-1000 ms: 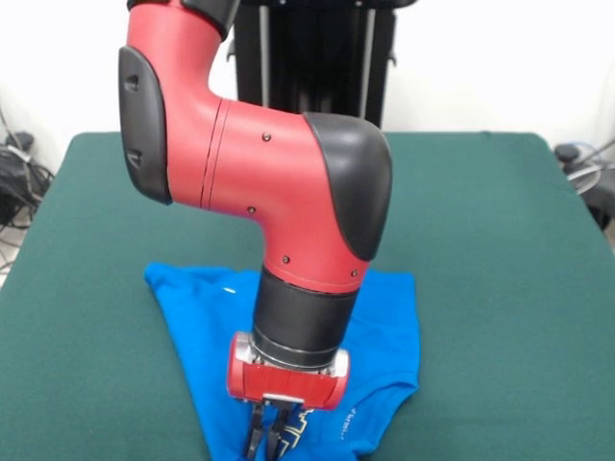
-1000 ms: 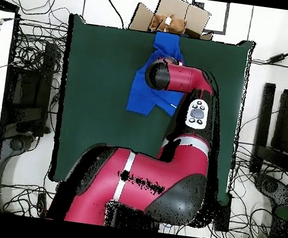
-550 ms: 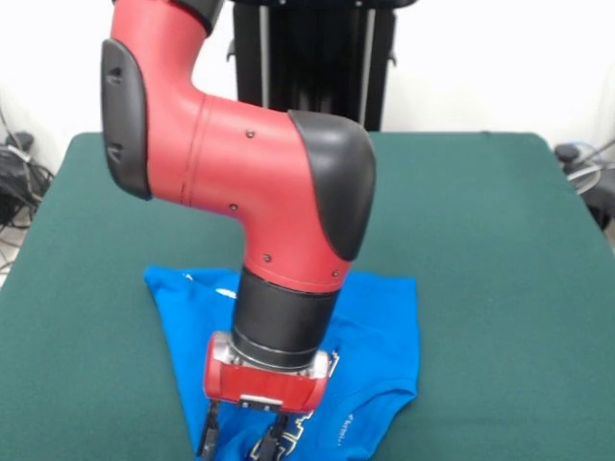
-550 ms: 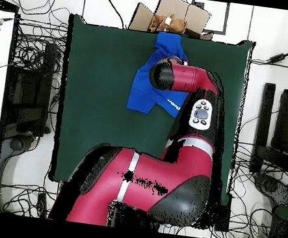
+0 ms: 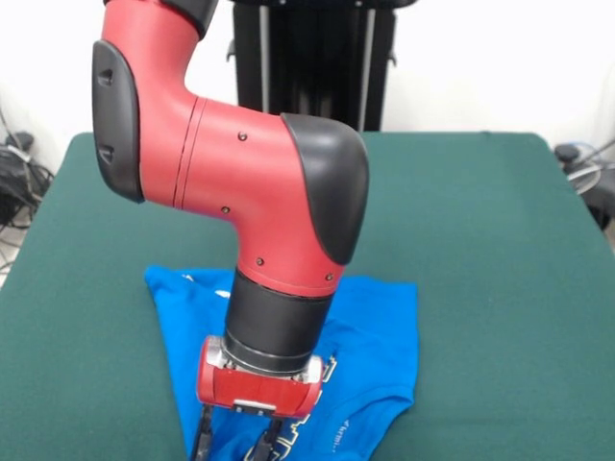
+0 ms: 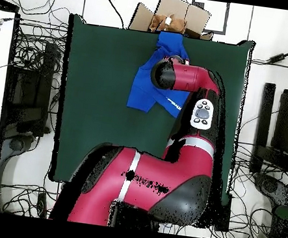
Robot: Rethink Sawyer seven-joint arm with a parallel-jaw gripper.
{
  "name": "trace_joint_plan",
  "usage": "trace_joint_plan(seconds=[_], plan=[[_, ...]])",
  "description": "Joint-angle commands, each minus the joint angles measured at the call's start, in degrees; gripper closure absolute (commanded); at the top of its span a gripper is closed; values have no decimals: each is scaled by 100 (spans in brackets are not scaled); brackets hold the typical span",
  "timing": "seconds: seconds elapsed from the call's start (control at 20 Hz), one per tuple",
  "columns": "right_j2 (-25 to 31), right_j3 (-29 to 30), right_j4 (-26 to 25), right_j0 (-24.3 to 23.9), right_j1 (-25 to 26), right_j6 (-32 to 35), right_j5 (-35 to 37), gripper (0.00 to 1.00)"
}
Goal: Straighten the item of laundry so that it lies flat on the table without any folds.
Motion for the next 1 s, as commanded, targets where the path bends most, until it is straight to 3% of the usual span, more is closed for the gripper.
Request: trace_joint_plan(seconds=[0.05, 0.6, 0.75, 1.0], plan=[[264, 312, -539, 38, 903, -198, 144, 0], [373, 301, -681, -5, 911, -438, 156, 0], [478, 593, -627, -133, 761, -514, 345, 0], [547, 1354, -207, -374, 517, 225, 281, 0]])
